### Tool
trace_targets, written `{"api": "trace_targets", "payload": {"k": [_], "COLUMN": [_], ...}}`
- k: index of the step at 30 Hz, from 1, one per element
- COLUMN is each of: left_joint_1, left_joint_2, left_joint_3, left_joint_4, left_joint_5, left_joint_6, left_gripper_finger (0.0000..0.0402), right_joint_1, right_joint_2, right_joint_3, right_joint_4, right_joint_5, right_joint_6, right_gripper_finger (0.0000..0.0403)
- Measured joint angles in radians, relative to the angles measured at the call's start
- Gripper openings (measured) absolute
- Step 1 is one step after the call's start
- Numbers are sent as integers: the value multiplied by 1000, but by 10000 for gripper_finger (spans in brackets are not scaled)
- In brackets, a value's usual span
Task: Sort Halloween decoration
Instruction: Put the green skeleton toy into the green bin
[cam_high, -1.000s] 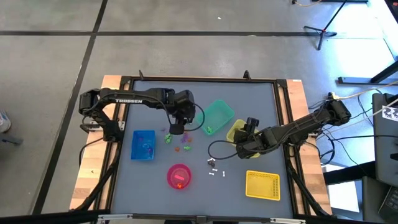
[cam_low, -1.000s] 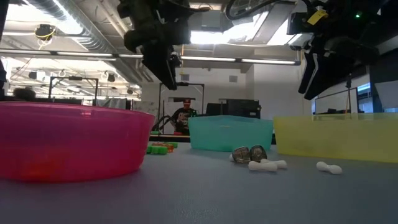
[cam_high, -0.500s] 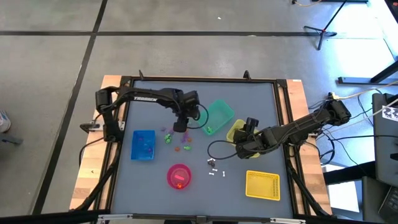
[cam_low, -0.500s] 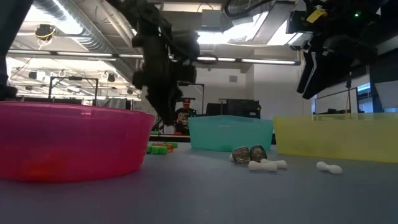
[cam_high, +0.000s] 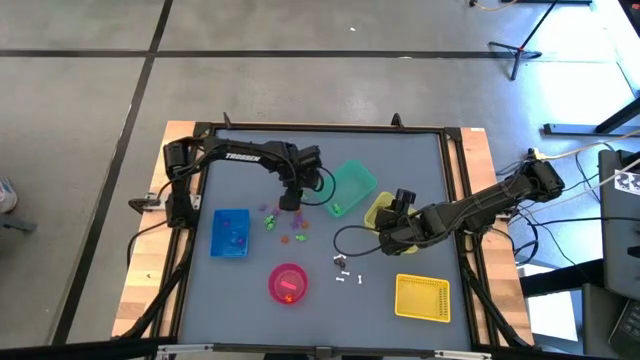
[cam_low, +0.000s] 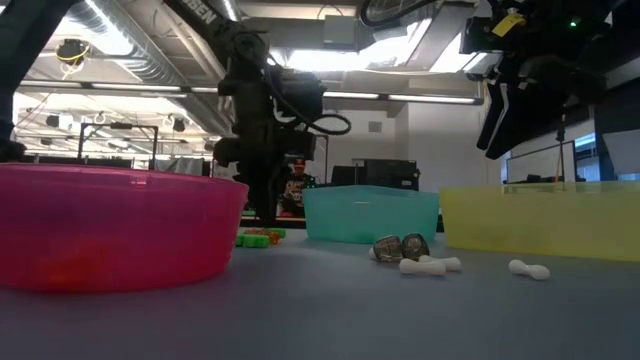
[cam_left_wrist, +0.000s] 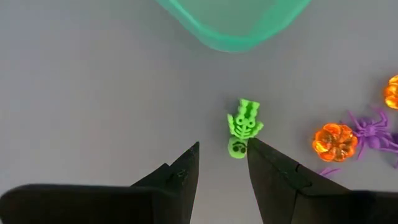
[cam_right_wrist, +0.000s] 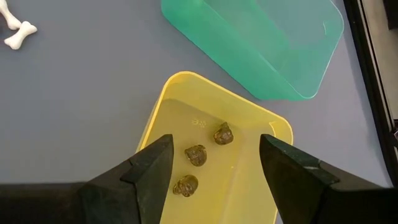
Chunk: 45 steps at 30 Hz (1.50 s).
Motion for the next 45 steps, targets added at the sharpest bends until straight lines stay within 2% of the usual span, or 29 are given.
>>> {"api": "trace_targets", "payload": {"k": [9, 24, 35, 45], "left_joint_1": [0, -1, -1, -1], "left_joint_2": [57, 61, 62, 62], "left_joint_3": [1, 2, 1, 0], "left_joint_4": [0, -1, -4, -5], "left_joint_5": [20, 11, 15, 13], "left_joint_6": [-2, -2, -2, -3], "left_gripper_finger": [119, 118, 60, 48], "right_joint_1": [0, 0, 0, 0], "right_joint_2": [0, 0, 0, 0], "right_joint_3": [0, 0, 0, 0], "right_joint_4": [0, 0, 0, 0], "right_joint_5": [0, 0, 0, 0], "right_joint_6": [0, 0, 0, 0], "right_gripper_finger": [237, 237, 237, 237]}}
